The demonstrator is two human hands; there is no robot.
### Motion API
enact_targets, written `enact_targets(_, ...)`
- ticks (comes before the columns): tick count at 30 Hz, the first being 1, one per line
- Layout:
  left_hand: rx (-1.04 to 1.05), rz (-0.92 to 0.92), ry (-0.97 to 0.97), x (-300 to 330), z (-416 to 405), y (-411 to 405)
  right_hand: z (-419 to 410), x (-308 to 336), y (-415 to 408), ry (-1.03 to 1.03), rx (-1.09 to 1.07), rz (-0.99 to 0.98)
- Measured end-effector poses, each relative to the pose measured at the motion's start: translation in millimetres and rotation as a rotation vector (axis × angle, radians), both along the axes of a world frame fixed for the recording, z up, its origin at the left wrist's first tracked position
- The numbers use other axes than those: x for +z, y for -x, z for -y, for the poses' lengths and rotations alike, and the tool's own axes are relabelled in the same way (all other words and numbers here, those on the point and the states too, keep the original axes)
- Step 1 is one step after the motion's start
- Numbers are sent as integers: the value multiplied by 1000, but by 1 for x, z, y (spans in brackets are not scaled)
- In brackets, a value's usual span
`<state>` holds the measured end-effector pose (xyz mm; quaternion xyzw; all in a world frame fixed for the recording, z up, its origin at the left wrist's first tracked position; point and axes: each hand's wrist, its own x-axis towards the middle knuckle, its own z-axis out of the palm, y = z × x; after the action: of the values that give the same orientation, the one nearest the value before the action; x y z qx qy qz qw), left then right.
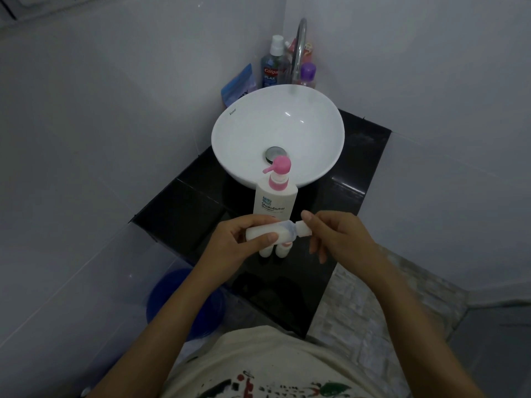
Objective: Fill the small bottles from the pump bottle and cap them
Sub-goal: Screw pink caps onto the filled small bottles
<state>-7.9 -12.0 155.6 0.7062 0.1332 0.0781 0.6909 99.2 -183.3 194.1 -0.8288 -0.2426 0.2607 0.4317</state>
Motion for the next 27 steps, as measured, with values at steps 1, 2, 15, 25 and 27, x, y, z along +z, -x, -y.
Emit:
enact_targets(1, 2, -1, 1, 0, 0, 0, 1, 1, 0, -34, 17, -13)
enact_targets(2, 5, -3, 3, 0, -1, 0, 2, 2, -1, -73, 47, -42)
enact_targets(15, 8, -1, 14, 3, -3, 2, 3, 0, 0, -160, 100, -56)
enact_targets(25, 29, -7, 18, 5, -2, 3, 0, -3, 2, -141, 57, -65)
enact_targets(27, 26, -3, 25, 6, -1, 3, -1, -4, 2, -163, 71, -72)
